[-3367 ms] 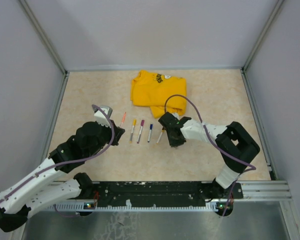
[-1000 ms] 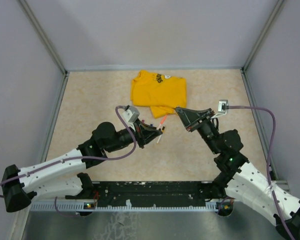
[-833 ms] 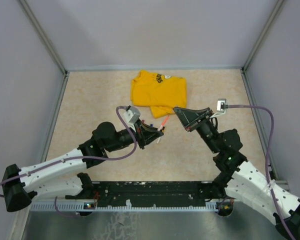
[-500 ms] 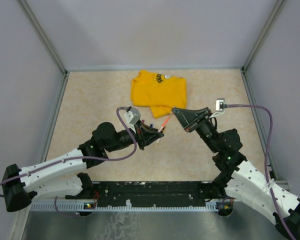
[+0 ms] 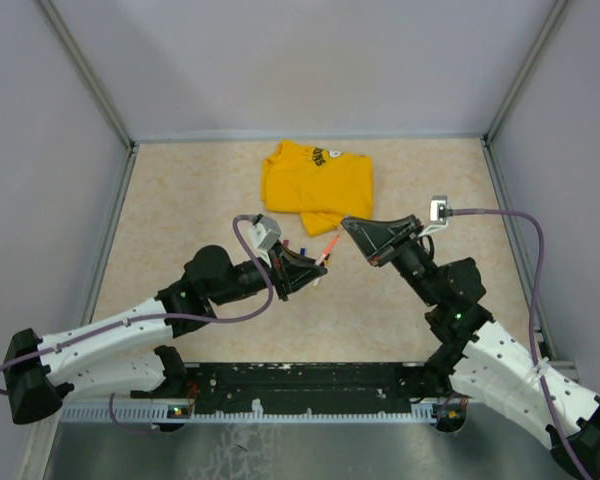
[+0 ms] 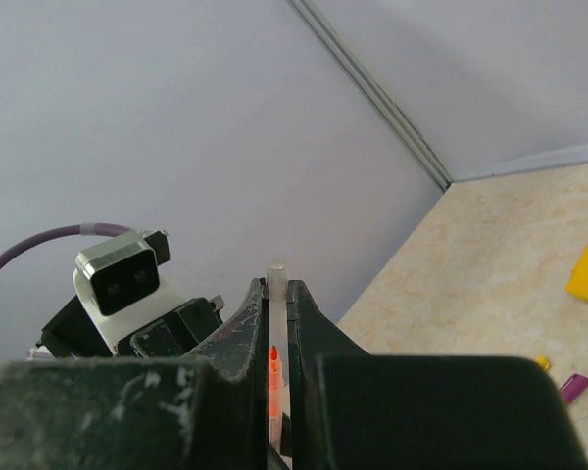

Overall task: Insert the pens into the pen caps
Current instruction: Insert the pen cap onto the pen.

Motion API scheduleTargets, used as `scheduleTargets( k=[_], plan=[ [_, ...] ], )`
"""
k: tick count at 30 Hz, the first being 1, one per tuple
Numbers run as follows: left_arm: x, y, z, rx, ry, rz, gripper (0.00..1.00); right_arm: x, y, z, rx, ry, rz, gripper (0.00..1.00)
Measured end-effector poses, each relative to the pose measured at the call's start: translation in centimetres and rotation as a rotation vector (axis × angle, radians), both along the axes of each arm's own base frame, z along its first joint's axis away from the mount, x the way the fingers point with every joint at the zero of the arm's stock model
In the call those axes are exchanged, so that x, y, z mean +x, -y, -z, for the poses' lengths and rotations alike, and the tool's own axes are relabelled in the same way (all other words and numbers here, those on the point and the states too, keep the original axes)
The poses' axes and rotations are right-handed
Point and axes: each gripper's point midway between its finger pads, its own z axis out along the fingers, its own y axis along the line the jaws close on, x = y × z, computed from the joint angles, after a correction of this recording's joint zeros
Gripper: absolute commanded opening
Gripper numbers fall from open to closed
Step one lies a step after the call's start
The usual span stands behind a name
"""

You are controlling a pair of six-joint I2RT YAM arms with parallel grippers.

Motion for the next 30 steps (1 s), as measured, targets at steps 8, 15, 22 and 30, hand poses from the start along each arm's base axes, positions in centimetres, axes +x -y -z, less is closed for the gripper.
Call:
scheduleTargets(
  k=[8, 15, 22, 30],
  plan=[
    [0.0, -0.4, -0.3, -0.012, 0.005, -0.015, 0.00, -0.3, -0.2, 0.1, -0.009, 0.003, -0.019, 0.00],
    [0.1, -0.5, -0.1, -0.013, 0.004, -0.020, 0.00, -0.5, -0.7, 0.4, -0.024, 0.003, -0.046, 0.00],
    [0.2, -0.6, 0.0, -0.012, 0.001, -0.027, 0.00, -0.4, -1.4, 1.0, -0.043, -0.004, -0.071, 0.00],
    [0.4, -0.6, -0.1, -0.022, -0.007, -0.038, 0.00, -0.4, -1.6, 1.1, -0.047, -0.004, -0.078, 0.00]
  ],
)
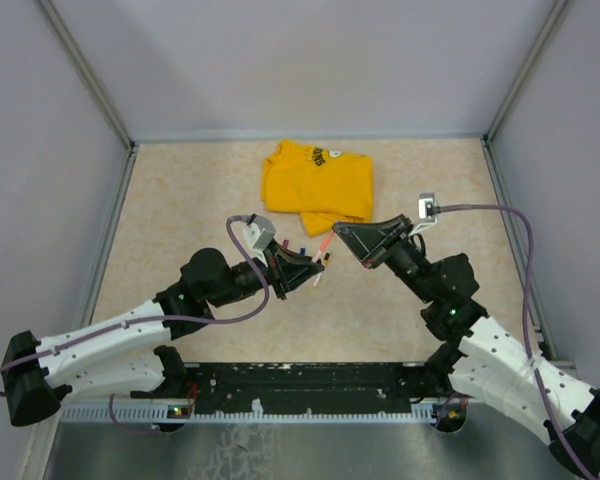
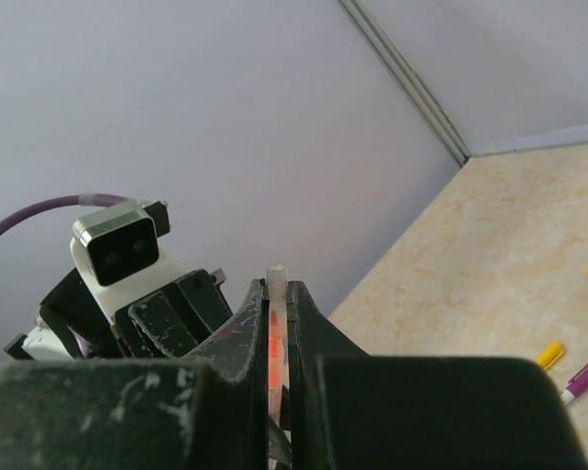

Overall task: Insert the pens into the pen caps
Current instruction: Insert the pen cap onto the pen.

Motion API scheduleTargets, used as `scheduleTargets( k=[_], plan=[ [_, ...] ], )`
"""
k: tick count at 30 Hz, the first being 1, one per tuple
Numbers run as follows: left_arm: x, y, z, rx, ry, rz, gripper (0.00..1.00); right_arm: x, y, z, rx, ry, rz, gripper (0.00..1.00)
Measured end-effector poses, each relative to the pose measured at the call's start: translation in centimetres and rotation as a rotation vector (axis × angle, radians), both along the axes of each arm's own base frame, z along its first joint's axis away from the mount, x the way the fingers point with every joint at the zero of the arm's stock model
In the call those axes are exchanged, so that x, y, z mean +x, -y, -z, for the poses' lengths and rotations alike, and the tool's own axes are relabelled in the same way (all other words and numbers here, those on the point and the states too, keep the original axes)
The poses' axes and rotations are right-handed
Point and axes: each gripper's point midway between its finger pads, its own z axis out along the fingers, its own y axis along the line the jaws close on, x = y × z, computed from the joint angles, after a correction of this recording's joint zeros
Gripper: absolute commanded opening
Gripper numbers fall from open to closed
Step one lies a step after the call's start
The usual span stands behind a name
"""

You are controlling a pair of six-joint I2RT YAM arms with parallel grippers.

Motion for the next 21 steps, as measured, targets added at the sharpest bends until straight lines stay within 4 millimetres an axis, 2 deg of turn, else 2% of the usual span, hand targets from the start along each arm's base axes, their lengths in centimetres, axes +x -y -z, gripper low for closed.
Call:
scheduleTargets(
  k=[18, 21],
  plan=[
    [1.4, 0.5, -1.5, -0.060, 0.014, -0.057, 0.00, 0.3, -0.6, -0.5, 0.015, 0.032, -0.018, 0.00],
    [1.5, 0.5, -1.7, -0.067, 0.018, -0.062, 0.00, 0.2, -0.6, -0.7, 0.019, 0.040, -0.021, 0.09]
  ],
)
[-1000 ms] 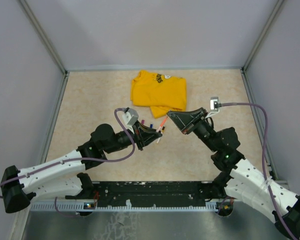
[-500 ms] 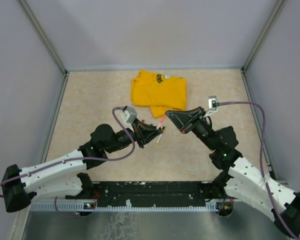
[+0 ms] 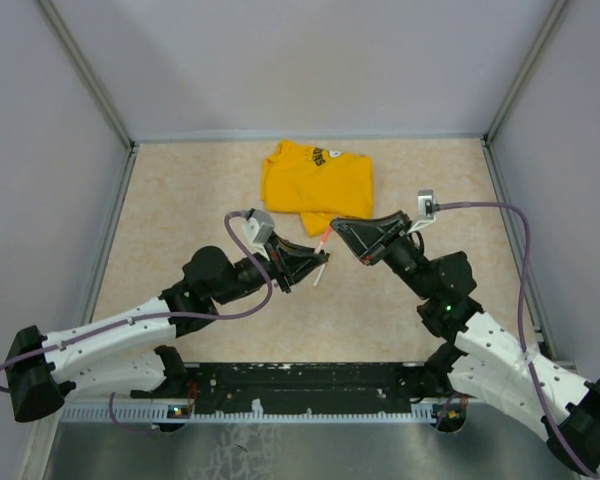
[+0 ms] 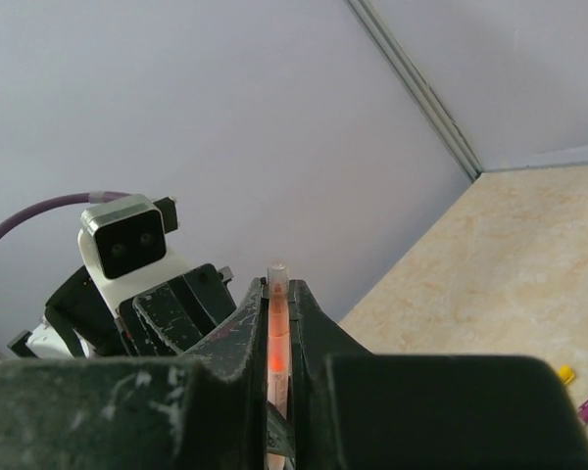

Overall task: Insert the pens into the pen caps
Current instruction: Insert the pen cap onto the pen.

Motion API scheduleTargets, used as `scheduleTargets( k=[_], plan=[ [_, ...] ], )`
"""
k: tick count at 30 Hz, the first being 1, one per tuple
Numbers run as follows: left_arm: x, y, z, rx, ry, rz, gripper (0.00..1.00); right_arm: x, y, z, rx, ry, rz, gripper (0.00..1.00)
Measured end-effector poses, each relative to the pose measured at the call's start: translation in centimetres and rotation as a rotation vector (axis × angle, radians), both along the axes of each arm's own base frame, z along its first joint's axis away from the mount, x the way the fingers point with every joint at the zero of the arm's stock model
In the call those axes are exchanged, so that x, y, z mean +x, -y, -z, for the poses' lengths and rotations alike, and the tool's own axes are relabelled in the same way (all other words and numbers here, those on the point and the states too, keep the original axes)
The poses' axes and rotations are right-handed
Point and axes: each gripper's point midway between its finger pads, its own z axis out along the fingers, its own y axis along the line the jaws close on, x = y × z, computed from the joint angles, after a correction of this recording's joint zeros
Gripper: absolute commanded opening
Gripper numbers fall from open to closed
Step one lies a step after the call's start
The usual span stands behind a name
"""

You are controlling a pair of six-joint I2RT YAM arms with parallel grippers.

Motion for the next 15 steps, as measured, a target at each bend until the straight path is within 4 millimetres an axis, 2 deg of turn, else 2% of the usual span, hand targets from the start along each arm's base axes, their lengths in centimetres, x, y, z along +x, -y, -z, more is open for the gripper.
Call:
scheduleTargets(
  k=[3, 9, 15],
  plan=[
    [0.0, 0.0, -0.1, -0.003, 0.004, -0.001, 0.00, -0.1, 0.0, -0.1, 0.002, 0.005, -0.002, 0.18],
    [0.2, 0.0, -0.8, -0.019, 0.013, -0.009, 0.00, -0.4, -0.3, 0.4, -0.017, -0.003, -0.026, 0.24],
    [0.2, 0.0, -1.2, -0.033, 0.020, -0.010, 0.00, -0.6, -0.2, 0.6, -0.029, -0.013, -0.026, 0.34]
  ],
)
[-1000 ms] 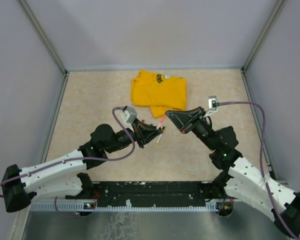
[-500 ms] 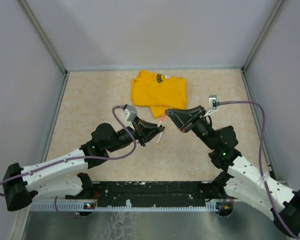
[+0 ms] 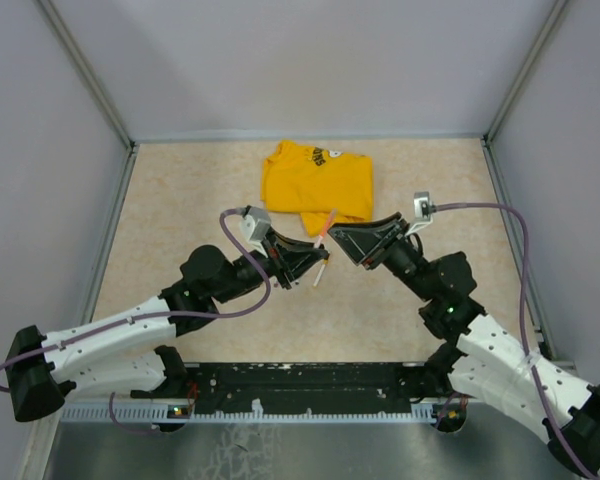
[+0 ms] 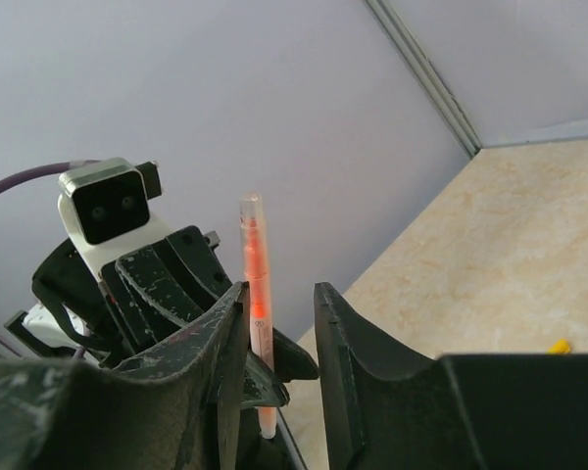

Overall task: Insert the pens into the pen caps
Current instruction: Insert the pen cap onto the pen, then press the pen cap onto the pen.

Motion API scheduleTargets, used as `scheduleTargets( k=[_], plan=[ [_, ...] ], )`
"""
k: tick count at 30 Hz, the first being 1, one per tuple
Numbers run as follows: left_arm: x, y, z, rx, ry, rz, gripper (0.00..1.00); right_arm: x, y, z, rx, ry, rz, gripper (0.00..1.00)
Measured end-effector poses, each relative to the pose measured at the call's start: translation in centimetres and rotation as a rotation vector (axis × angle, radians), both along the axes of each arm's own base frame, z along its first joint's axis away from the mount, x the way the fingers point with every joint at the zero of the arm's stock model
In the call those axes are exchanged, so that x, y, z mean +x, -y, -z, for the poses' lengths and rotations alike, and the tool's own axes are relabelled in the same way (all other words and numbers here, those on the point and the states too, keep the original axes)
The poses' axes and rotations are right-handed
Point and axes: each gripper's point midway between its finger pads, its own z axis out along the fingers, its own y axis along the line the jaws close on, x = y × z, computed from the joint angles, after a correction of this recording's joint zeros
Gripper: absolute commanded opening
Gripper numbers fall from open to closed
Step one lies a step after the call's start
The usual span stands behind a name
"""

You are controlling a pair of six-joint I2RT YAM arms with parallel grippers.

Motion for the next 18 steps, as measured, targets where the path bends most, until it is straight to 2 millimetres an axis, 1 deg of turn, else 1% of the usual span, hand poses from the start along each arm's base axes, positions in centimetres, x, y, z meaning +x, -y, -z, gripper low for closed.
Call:
scheduleTargets(
  k=[4, 8, 15, 18],
  plan=[
    [0.1, -0.1, 0.0, 0.000, -0.002, -0.006, 0.00, -0.1, 0.2, 0.5, -0.023, -0.010, 0.010, 0.41],
    [0.0, -0.2, 0.1, 0.006, -0.006, -0.006, 0.00, -0.1, 0.7, 0.6, -0.031, -0.018, 0.032, 0.44],
    [-0.2, -0.2, 0.2, 0.013, -0.008, 0.005, 0.00, 0.2, 1.6, -0.2, -0.002, -0.010, 0.080, 0.45],
    [-0.6, -0.1, 0.6, 0.029, -0.013, 0.026, 0.00, 0.5, 1.8, -0.9, 0.014, -0.004, 0.099, 0.45]
  ],
)
